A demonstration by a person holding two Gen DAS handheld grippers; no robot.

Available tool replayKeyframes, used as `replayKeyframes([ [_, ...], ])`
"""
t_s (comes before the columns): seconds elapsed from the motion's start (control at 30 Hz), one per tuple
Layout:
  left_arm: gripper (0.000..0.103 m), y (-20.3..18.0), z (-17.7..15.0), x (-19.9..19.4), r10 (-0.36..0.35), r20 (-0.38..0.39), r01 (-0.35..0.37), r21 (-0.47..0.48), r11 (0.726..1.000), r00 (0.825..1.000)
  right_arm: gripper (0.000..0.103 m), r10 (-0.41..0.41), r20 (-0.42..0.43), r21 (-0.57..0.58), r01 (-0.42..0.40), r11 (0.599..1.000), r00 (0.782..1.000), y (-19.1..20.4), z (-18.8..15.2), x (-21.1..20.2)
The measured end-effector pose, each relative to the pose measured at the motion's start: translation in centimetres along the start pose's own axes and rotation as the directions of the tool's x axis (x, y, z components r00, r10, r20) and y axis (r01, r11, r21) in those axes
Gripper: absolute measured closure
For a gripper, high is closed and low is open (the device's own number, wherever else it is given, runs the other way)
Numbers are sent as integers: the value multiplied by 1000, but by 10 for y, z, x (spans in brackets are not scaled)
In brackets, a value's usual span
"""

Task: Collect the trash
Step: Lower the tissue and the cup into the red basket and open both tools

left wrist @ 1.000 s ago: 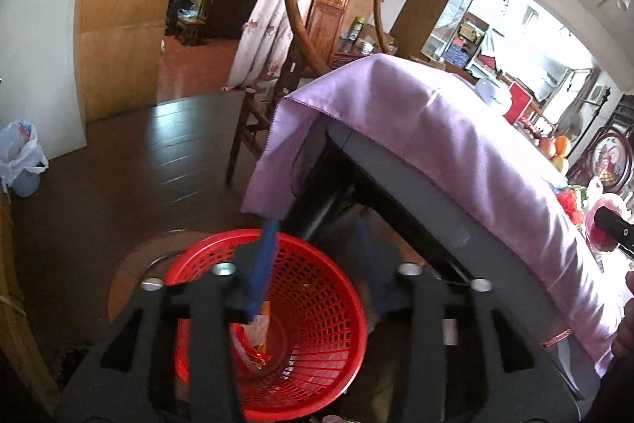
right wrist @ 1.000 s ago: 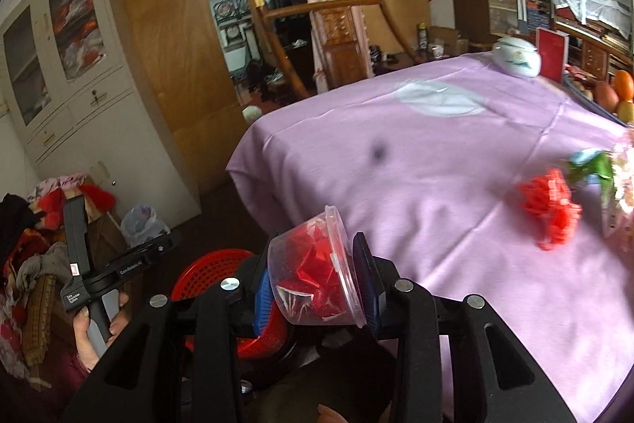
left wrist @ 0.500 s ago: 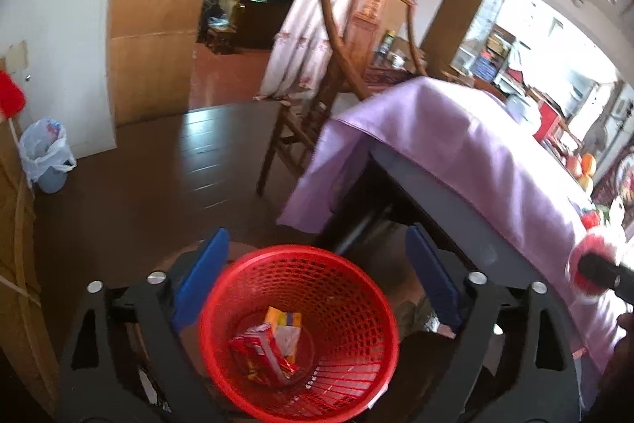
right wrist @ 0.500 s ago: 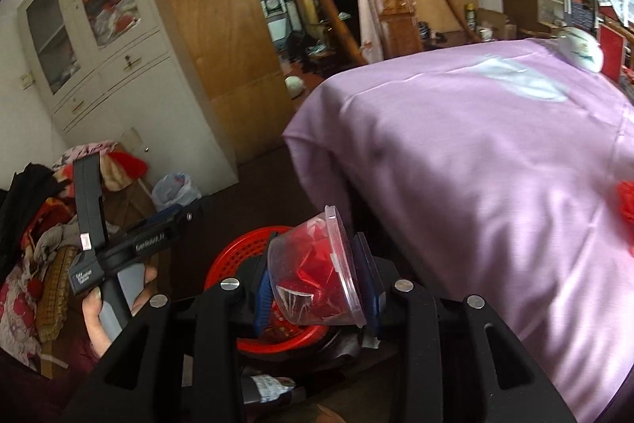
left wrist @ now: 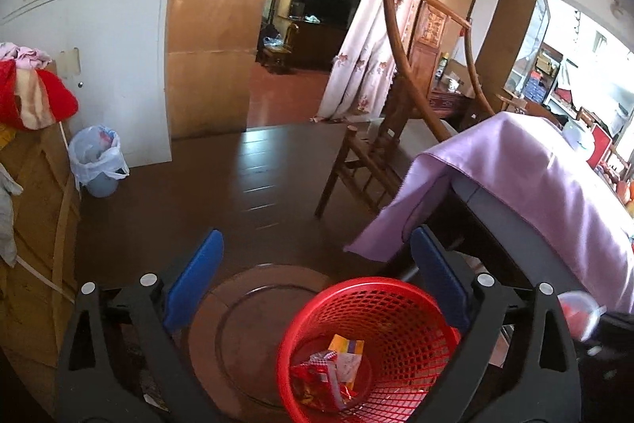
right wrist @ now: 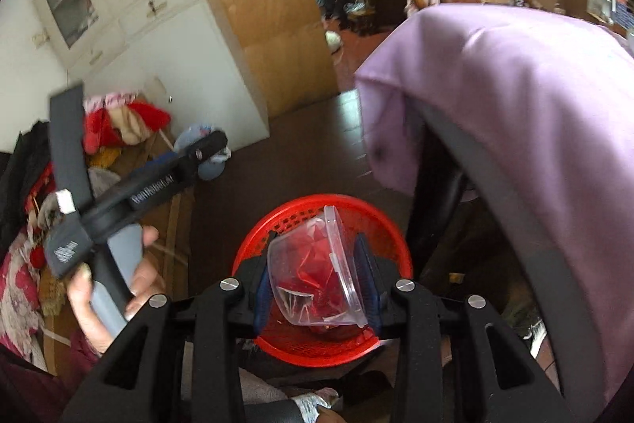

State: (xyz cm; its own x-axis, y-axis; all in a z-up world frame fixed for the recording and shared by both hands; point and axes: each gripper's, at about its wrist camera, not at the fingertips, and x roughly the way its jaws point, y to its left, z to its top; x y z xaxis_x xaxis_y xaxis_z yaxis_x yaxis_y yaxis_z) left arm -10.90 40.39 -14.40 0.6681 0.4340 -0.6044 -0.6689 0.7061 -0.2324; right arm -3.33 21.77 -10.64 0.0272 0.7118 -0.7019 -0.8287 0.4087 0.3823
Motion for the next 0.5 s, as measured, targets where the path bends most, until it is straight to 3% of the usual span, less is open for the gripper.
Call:
replayKeyframes([
  [0.03, 9, 2, 0, 1, 2, 1, -2, -5, 1000, 1000, 57, 1, -13, -7, -1, 1000, 1000, 2, 0, 7],
  [0.1, 9, 7, 1, 3, 7, -3, -7, -19, 1000, 1000, 50, -5, -22, -8, 5, 1000, 1000, 2, 1, 17],
  [0.3, 9, 19, 2, 8, -6, -28, 4, -66, 998, 1000, 50, -41, 3, 3, 41, 999, 999, -6, 2, 10],
  [0.5, 9, 3, 0, -3, -41, -13, 40, -28, 999, 999, 50, -90, 89, 43, 86, 995, 992, -19, -1, -26],
])
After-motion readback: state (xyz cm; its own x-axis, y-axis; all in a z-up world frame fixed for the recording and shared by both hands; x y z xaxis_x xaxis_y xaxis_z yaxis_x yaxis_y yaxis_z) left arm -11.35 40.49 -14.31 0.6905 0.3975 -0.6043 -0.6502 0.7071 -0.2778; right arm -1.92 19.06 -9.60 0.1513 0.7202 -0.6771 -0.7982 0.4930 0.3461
